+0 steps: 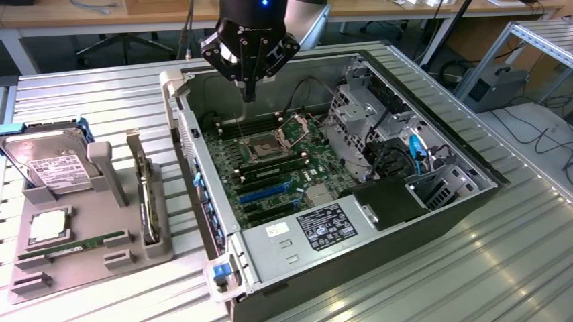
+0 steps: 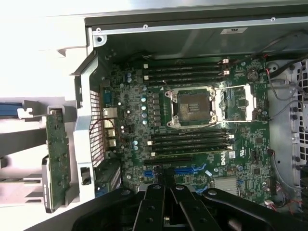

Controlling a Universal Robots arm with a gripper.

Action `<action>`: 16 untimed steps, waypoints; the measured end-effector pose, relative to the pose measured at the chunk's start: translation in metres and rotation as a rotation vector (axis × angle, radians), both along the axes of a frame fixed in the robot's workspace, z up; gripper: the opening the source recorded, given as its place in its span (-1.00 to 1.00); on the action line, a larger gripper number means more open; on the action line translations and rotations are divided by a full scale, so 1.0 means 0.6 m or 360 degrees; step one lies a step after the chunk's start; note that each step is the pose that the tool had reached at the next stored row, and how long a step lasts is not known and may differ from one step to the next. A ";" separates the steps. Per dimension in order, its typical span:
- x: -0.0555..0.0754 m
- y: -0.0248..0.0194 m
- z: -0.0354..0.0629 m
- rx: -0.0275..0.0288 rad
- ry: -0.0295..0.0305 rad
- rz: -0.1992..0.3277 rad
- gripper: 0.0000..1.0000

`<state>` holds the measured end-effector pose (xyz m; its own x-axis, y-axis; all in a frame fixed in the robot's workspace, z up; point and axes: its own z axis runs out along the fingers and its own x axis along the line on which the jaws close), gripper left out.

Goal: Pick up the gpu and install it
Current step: 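Reach for the gpu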

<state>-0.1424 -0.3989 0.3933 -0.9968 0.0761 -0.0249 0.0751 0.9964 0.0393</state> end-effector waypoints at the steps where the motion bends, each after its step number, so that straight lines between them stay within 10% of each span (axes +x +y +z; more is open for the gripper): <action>1: 0.000 0.0000 0.000 -0.00001 0.00000 0.0000 -0.79; 16: -0.007 0.0000 0.000 -0.00023 0.00000 0.0000 -0.79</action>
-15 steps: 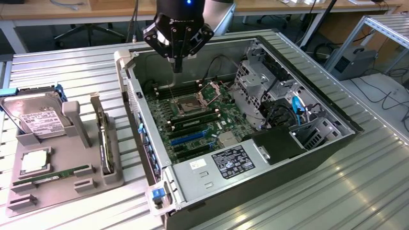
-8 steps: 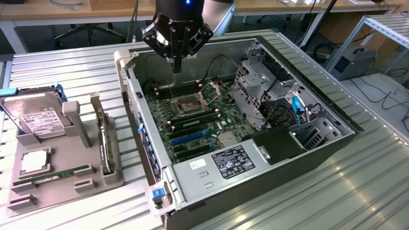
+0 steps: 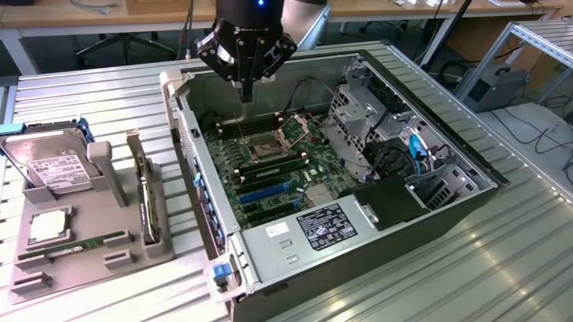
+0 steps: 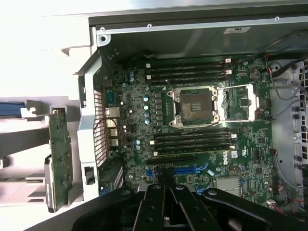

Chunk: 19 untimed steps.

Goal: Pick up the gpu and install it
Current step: 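Reach for the gpu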

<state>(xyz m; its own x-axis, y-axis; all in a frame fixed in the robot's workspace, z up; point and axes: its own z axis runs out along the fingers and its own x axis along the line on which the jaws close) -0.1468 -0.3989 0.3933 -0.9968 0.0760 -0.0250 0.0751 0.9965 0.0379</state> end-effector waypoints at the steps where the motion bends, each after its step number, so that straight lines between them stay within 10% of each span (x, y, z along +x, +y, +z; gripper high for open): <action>1: 0.000 0.0000 0.000 0.00000 0.00000 0.0000 -0.79; 19: -0.006 0.0000 0.000 -0.00016 0.00001 0.0000 -0.79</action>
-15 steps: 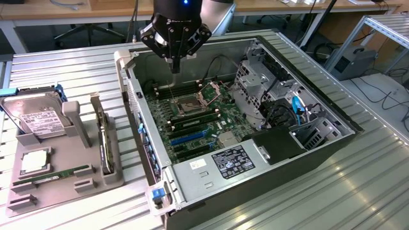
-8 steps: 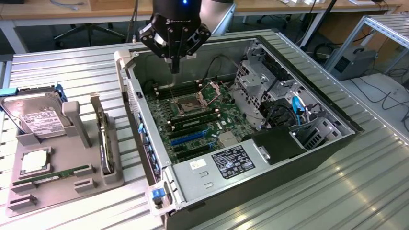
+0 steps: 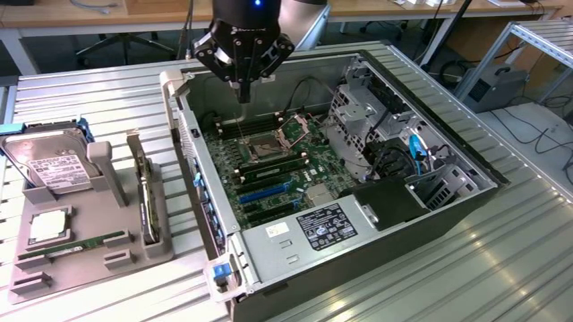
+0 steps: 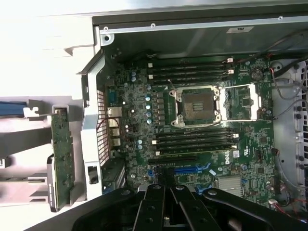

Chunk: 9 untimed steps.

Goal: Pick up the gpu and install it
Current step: 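Reach for the gpu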

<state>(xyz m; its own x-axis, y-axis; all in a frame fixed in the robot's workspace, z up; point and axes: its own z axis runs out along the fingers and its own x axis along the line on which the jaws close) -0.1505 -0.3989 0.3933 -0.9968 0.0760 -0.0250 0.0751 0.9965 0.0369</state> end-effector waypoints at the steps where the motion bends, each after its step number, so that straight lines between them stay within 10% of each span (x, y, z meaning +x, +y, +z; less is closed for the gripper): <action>1: 0.000 0.0000 0.000 0.00000 0.00000 0.0000 -0.79; 9: -0.004 0.0000 0.000 -0.00008 -0.00001 0.0000 -0.79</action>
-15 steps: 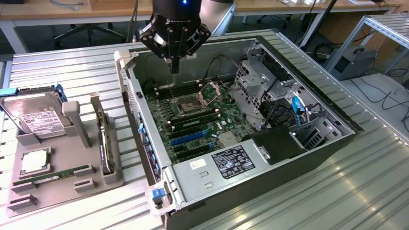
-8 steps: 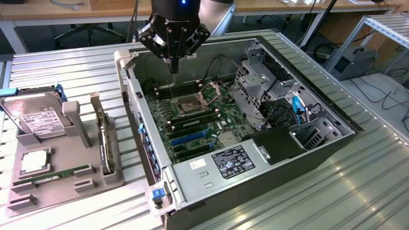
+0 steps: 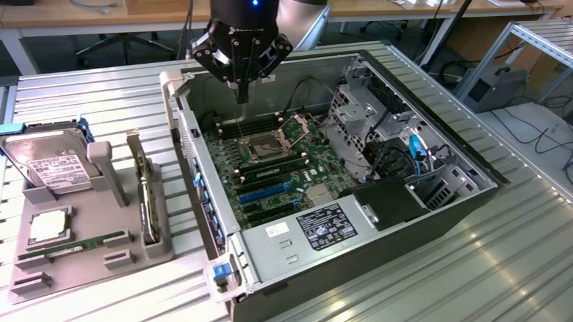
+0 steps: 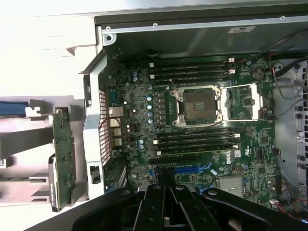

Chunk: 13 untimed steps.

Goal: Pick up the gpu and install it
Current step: 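Reach for the gpu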

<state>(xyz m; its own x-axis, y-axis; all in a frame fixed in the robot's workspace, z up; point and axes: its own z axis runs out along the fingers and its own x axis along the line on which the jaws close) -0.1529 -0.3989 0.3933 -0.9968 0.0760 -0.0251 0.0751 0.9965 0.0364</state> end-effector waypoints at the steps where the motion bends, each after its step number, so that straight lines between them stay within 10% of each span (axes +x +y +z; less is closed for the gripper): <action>1: 0.000 0.0000 0.000 -0.00001 0.00001 0.0000 -0.79; 13: -0.004 0.0000 0.000 -0.00009 0.00000 0.0000 -0.79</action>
<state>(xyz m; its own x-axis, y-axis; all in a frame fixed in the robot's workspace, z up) -0.1556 -0.3989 0.3933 -0.9968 0.0760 -0.0251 0.0751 0.9965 0.0358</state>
